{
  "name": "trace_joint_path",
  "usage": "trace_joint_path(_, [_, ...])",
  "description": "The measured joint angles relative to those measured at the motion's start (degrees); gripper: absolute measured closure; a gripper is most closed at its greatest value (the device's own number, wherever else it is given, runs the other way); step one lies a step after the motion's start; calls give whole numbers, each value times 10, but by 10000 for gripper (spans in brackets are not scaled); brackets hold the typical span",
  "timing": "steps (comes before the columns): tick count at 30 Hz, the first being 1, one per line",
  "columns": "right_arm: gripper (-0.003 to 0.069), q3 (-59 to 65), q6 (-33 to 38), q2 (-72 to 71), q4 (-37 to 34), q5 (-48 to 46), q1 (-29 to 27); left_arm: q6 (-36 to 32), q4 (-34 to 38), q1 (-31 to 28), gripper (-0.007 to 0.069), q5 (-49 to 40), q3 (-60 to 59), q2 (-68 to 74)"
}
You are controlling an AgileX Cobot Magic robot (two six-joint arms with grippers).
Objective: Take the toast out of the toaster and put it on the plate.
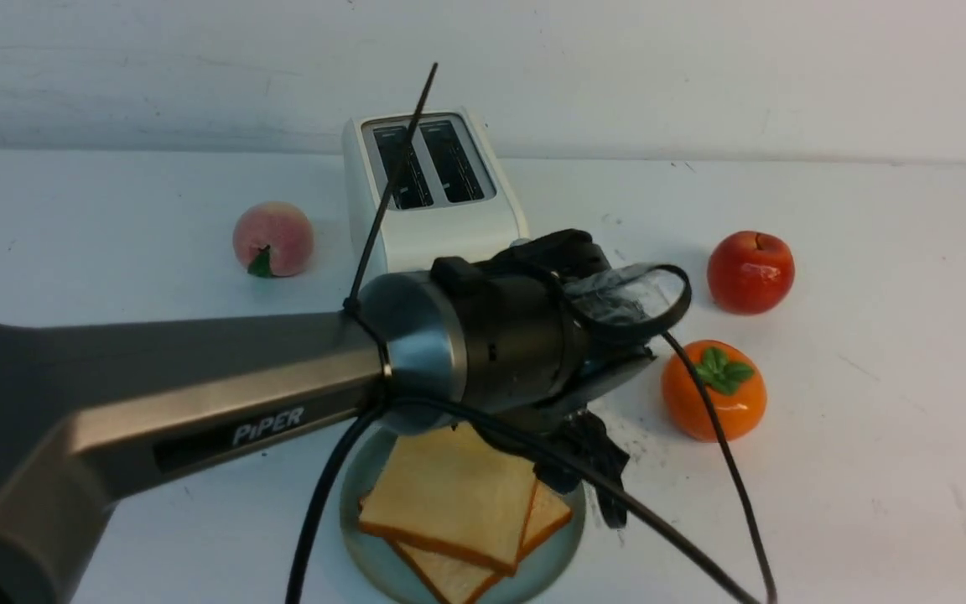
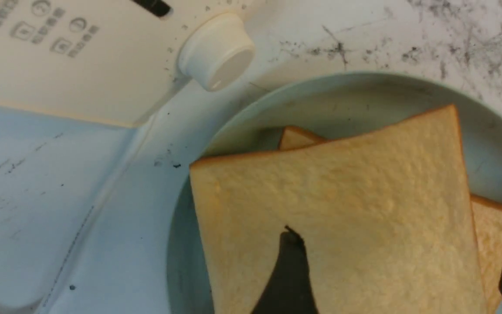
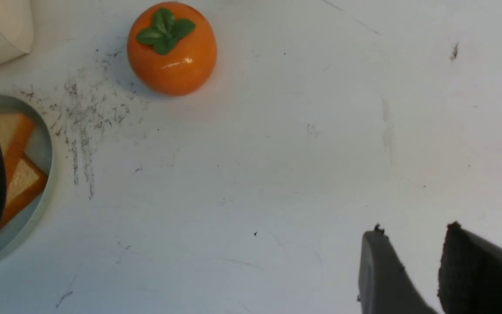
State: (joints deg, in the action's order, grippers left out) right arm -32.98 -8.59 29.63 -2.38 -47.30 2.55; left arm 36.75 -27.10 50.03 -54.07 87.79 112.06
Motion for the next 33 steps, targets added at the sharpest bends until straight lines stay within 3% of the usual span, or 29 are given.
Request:
trace_joint_path(6, [444,0,0,0,0,0,0,0,37,0,41,-43,77,0])
trace_joint_path(10, [442,0,0,0,0,0,0,-2,54,0,81,-83,129,0])
trace_joint_path(13, [445,0,0,0,0,0,0,-25,67,0,199,-125,183,0])
trace_joint_path(14, [456,-1,1,0,0,-2,0,-47,75,0,296,-147,210,-1])
trace_joint_path(15, [459,-1,1,0,0,-2,0,-53,78,0,323,-151,213,-1])
trace_joint_path(16, [493,-6,1,0,-4,-15,0,-78,89,0,436,-161,237,-2])
trace_joint_path(20, [619,-30,1,-11,-27,-67,0,-144,127,0,633,-167,264,-16])
trace_joint_path(22, [669,-46,6,-33,-50,-97,0,-169,147,0,638,-172,267,-27])
trace_joint_path(28, [678,-49,52,-126,-119,-115,0,-182,171,0,638,-175,269,-34])
trace_joint_path(33, [675,20,112,-194,-130,5,0,-184,178,0,638,-176,269,-34])
